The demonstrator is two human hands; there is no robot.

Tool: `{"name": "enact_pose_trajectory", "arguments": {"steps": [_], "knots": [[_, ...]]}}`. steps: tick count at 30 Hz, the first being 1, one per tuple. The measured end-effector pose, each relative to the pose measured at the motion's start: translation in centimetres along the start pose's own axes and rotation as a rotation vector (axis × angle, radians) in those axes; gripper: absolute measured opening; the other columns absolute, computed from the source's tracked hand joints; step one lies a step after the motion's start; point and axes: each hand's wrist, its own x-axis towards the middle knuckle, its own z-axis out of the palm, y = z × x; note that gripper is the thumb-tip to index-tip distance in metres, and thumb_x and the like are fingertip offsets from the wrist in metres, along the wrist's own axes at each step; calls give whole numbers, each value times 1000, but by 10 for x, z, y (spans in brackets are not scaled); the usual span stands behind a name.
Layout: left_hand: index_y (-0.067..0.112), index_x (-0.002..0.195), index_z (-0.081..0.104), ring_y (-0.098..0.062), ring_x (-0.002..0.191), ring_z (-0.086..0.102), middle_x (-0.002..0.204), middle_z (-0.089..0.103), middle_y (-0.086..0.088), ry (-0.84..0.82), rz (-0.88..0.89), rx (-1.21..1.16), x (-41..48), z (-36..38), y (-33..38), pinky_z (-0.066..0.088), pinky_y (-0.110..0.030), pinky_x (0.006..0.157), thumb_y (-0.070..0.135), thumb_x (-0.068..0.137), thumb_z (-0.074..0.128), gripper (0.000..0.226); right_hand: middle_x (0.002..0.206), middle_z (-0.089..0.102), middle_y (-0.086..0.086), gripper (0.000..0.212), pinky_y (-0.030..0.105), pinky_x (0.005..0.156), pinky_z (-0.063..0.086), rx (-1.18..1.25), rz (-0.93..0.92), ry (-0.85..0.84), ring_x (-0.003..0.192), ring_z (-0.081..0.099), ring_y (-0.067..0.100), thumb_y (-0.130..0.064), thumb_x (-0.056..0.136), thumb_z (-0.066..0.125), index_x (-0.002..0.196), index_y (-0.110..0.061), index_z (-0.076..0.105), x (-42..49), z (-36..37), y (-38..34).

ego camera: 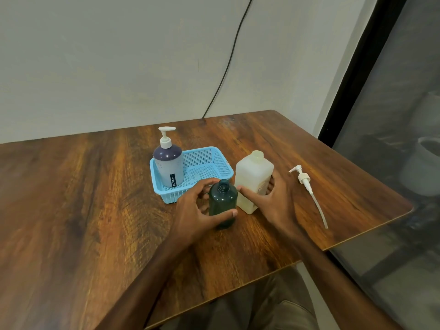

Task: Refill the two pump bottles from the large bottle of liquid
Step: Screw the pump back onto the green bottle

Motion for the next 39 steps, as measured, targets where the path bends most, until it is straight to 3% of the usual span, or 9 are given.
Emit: {"name": "enact_pose_trajectory", "arguments": {"steps": [3,8,10,13,17,23,29,34,39], "knots": [[63,122,55,13,119,59,126,61,40,7,4,-3,-1,0,2,54,-7,82,71,56,93,77,153,43,-10,104,43,106,48,-2,8,-83,134,47,13,-62,63,84,148,-35,32,3,-4,0],[70,120,54,15,118,58,124,60,44,9,4,-9,-2,-1,4,53,-6,81,72,55,93,75,147,49,-15,107,22,95,50,162,-15,-206,126,53,4,-68,56,86,145,-35,37,3,-34,9],[66,121,55,14,118,58,123,60,44,9,-7,-8,-2,0,3,54,-6,82,75,52,91,78,135,60,-16,90,26,92,54,251,-11,-158,119,61,3,-66,65,82,141,-33,47,4,-54,16],[58,126,56,8,120,60,126,61,38,-4,-13,-9,-2,0,2,55,-8,84,74,53,91,83,108,74,-11,38,30,78,61,278,-66,-17,100,72,10,-56,87,69,114,-31,70,4,-75,28],[60,123,55,15,118,58,122,59,44,1,-11,3,-2,1,2,53,-6,82,69,55,93,78,90,73,-17,9,26,71,61,-9,-40,56,84,69,1,-35,91,69,95,-30,74,18,-69,43],[59,126,55,9,120,60,128,59,38,4,-13,-3,-3,1,1,55,-9,85,77,52,90,85,93,71,-15,17,24,68,59,-228,-23,-58,83,66,1,-38,88,72,100,-26,74,42,-45,47],[61,126,53,10,118,60,127,56,42,12,-12,17,-4,2,0,54,-7,85,79,52,89,84,69,67,-12,21,25,53,55,-338,-9,-107,62,66,8,-42,79,81,76,-29,64,44,-34,41],[57,131,52,12,117,59,127,55,43,9,-12,32,-4,3,-1,52,-5,84,78,54,88,88,81,73,-6,21,38,67,63,-260,62,-138,72,70,10,-34,79,83,92,-18,75,40,-40,36],[51,137,52,11,118,59,129,54,41,10,-2,53,-4,3,-3,54,-7,87,74,58,90,91,97,74,-6,35,9,57,50,-127,-56,98,77,65,-3,-33,82,80,111,-15,75,24,-66,4]]}}
